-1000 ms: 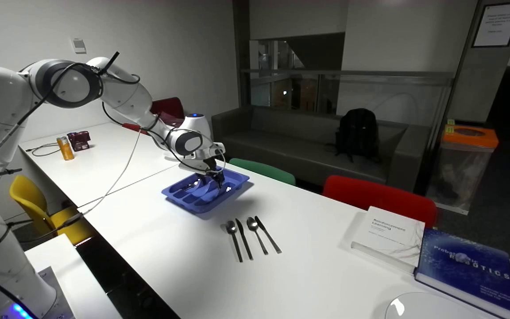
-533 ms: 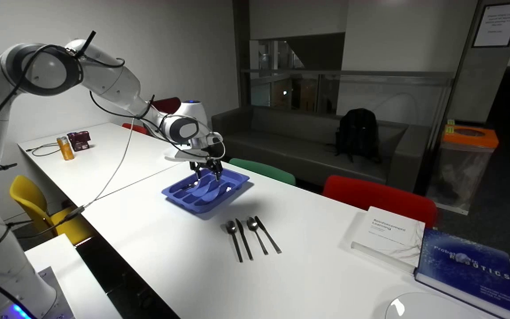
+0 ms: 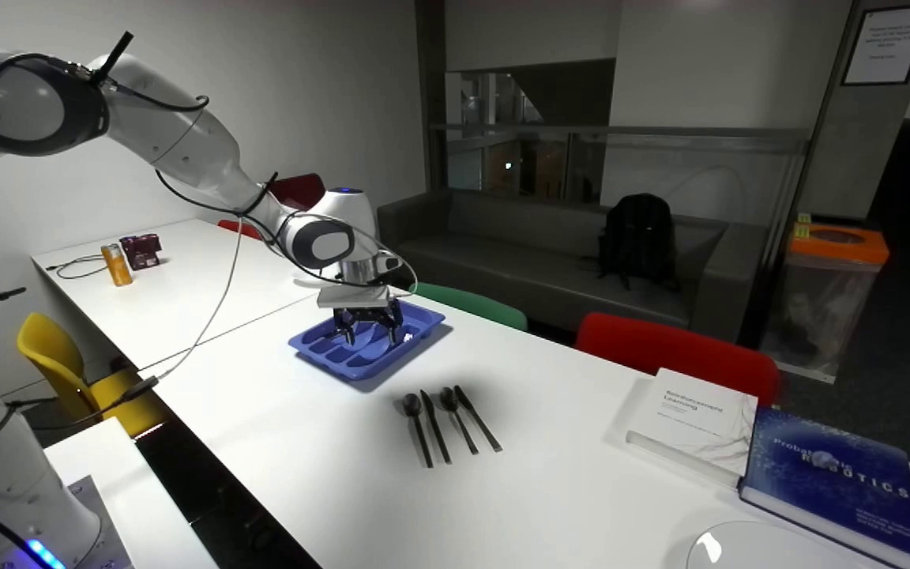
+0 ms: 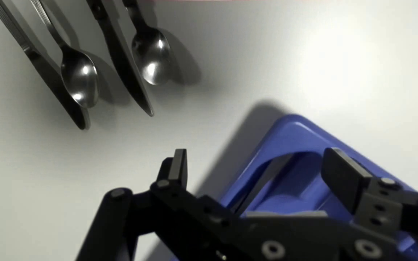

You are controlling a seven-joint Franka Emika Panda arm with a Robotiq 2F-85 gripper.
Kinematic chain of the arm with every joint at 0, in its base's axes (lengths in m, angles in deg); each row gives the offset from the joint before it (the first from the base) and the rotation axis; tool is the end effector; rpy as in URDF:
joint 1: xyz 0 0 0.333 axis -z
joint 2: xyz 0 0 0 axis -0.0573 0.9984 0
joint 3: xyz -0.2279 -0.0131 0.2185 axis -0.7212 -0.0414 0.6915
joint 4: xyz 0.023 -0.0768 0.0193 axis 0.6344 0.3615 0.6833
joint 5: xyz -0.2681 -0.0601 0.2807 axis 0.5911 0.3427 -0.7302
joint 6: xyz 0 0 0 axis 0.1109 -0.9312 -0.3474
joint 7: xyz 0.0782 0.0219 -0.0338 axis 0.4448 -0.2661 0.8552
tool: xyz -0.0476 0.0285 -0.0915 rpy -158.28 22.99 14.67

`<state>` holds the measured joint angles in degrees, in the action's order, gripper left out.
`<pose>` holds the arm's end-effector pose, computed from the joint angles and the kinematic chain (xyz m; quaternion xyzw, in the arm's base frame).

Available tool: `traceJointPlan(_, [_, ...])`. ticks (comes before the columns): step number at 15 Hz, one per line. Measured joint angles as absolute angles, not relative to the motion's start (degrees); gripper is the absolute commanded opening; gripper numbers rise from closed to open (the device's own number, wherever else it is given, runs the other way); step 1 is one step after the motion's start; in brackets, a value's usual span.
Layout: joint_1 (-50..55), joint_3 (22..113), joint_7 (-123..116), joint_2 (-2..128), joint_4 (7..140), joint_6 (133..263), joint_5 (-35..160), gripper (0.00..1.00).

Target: Pick up the silver cutlery from the counter and place it on the blue tray

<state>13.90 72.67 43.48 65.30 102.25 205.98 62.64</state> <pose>0.5752 -0.0911 0.2590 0.9517 0.3059 0.0156 0.0198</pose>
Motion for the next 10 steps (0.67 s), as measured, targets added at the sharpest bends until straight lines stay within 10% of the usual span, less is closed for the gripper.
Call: traceJointPlan(10, [21.2,70.5,68.3,64.7,110.2,215.0,62.1,1.0])
